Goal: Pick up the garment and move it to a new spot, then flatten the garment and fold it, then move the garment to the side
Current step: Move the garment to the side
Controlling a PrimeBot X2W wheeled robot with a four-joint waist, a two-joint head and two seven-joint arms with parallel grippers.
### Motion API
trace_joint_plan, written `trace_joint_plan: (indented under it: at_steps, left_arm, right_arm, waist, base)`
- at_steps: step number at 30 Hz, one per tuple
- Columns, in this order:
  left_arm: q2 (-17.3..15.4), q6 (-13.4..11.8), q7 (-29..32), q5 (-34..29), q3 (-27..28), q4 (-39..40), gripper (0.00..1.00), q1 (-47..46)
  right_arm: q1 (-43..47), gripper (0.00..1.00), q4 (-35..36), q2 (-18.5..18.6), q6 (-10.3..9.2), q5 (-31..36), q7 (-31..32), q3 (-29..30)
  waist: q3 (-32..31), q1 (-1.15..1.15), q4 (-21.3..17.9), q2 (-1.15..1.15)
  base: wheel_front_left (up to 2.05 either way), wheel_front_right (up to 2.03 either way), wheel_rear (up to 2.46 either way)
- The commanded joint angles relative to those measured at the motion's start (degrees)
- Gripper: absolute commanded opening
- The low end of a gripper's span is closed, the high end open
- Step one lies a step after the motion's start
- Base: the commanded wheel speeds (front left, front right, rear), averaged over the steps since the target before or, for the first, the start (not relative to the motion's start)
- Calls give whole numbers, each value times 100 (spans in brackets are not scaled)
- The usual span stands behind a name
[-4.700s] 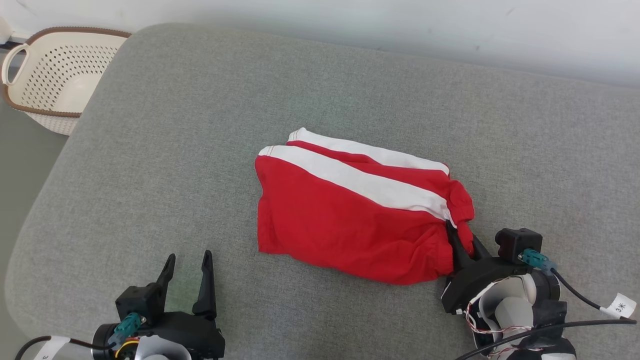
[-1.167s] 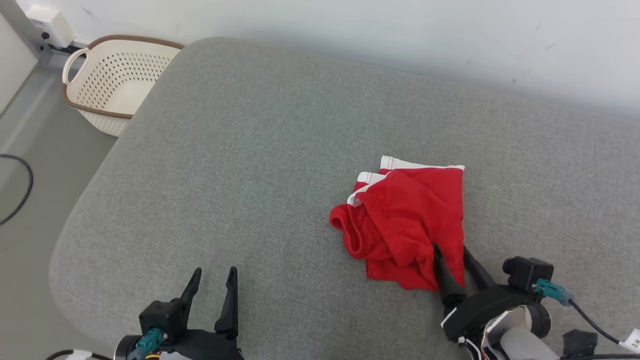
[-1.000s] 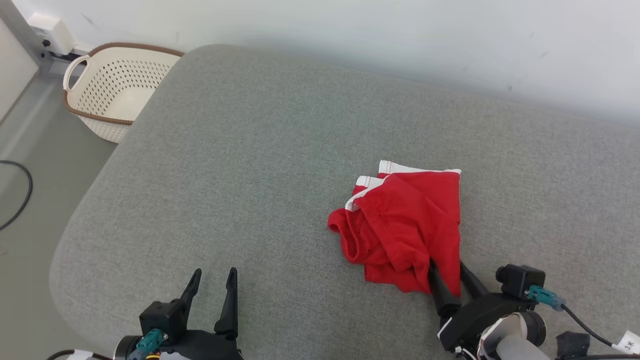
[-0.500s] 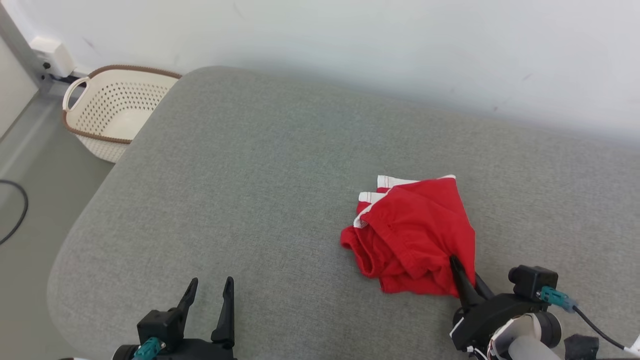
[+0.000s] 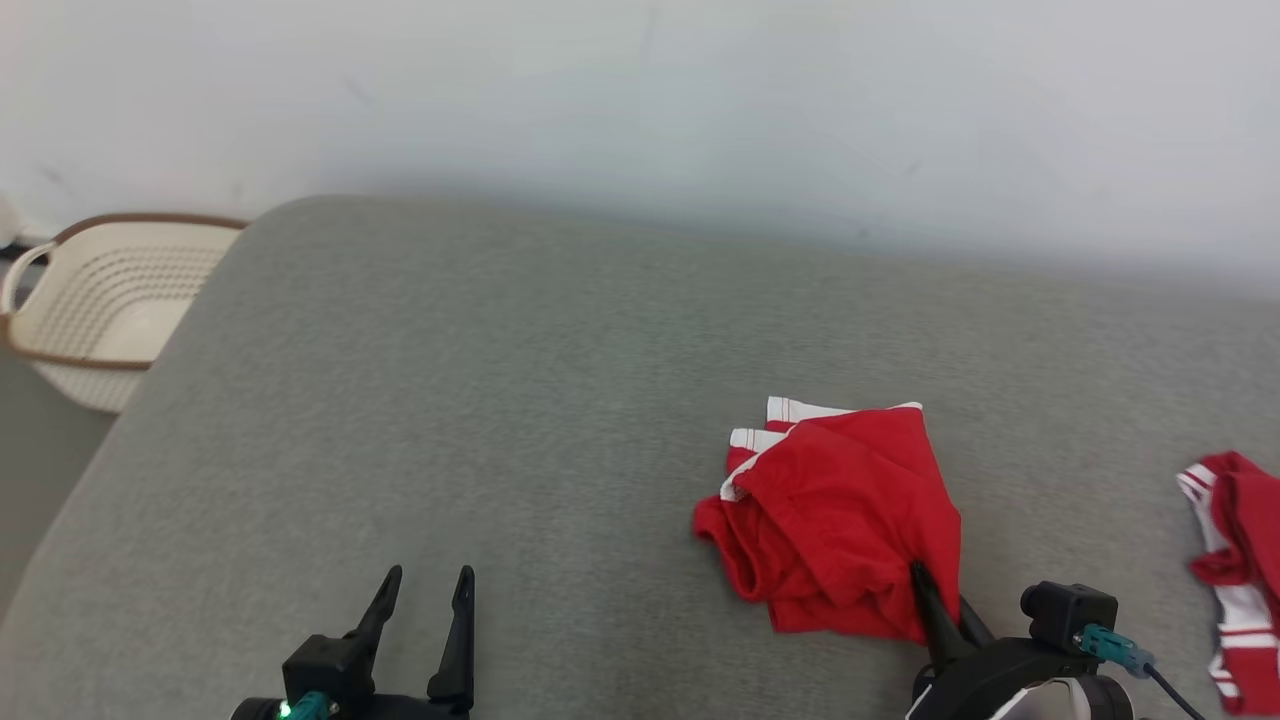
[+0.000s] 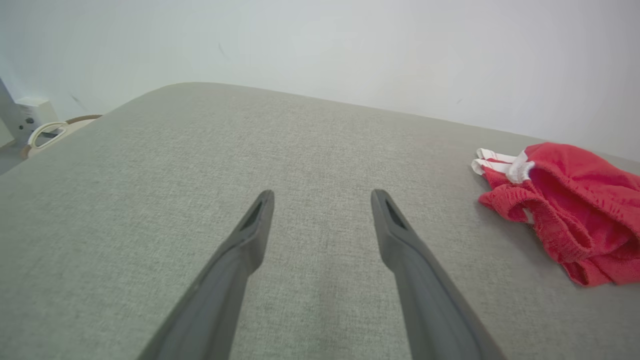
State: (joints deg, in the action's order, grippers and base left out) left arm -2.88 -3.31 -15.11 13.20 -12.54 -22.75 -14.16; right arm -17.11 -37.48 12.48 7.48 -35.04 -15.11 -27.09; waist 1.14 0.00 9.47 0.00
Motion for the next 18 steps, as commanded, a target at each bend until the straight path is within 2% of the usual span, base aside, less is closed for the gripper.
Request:
trace_joint_plan:
  at_steps: [1, 9, 18]
  left_arm:
    - [-4, -21, -3, -78, 18, 40, 100, 66]
    - [-6, -9, -3, -181, 5, 173, 100, -16]
    - [-4, -21, -3, -255, -81, 288, 100, -230]
  right_arm:
    - [35, 0, 20, -5, 1, 50, 0, 24]
    - [28, 0, 51, 1, 1, 126, 1, 133]
    - [-106, 0, 27, -79, 1, 95, 1, -3]
  waist:
    - [-98, 0, -429, 0]
    - [38, 0, -1369, 0]
    - [278, 0, -2414, 0]
  base:
    - [0, 0, 0]
    - [0, 0, 0]
    - [0, 0, 0]
